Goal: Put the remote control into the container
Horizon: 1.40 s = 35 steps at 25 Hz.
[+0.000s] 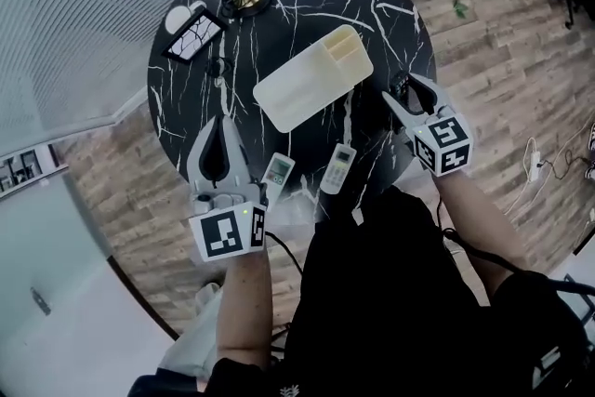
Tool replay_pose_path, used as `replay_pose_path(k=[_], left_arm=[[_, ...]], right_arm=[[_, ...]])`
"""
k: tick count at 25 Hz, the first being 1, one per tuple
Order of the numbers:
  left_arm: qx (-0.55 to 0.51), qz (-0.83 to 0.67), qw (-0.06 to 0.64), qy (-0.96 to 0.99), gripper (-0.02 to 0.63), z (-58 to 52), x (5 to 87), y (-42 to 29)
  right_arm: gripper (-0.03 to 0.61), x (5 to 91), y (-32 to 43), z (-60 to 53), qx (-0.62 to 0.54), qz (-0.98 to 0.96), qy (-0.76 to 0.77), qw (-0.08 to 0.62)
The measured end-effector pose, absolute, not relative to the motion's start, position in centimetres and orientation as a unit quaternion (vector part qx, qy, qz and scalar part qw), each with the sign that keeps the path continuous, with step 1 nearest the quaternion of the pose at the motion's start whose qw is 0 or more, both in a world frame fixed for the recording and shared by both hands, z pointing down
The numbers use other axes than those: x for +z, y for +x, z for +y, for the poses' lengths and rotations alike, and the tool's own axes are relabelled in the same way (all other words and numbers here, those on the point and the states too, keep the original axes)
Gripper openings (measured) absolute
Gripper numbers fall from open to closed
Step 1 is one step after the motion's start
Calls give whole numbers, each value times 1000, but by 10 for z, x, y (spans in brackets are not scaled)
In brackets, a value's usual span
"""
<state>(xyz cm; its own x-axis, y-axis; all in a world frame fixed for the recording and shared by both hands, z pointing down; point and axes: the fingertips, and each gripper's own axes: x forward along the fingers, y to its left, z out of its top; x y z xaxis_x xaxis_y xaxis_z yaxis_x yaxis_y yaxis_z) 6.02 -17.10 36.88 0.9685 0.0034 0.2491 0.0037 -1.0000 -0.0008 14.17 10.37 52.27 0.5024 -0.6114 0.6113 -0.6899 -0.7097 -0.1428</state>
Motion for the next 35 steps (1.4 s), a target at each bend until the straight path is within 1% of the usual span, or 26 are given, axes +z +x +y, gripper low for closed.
replay_pose_path(k=[2,15,26,35], left_arm=[[-117,-1,6,-993,2,-171,357,57],[-103,23,18,-994,2,-174,325,24],[-54,36,25,-998,2,-175,274,22],[-25,36,43,-998,2,-185,239,28]], right_arm=[[233,511,140,101,316,-385,865,61],[232,468,124,86,272,-412,868,48],[232,410,143,78,222,-411,883,39],[232,360,164,53,174,-414,893,34]])
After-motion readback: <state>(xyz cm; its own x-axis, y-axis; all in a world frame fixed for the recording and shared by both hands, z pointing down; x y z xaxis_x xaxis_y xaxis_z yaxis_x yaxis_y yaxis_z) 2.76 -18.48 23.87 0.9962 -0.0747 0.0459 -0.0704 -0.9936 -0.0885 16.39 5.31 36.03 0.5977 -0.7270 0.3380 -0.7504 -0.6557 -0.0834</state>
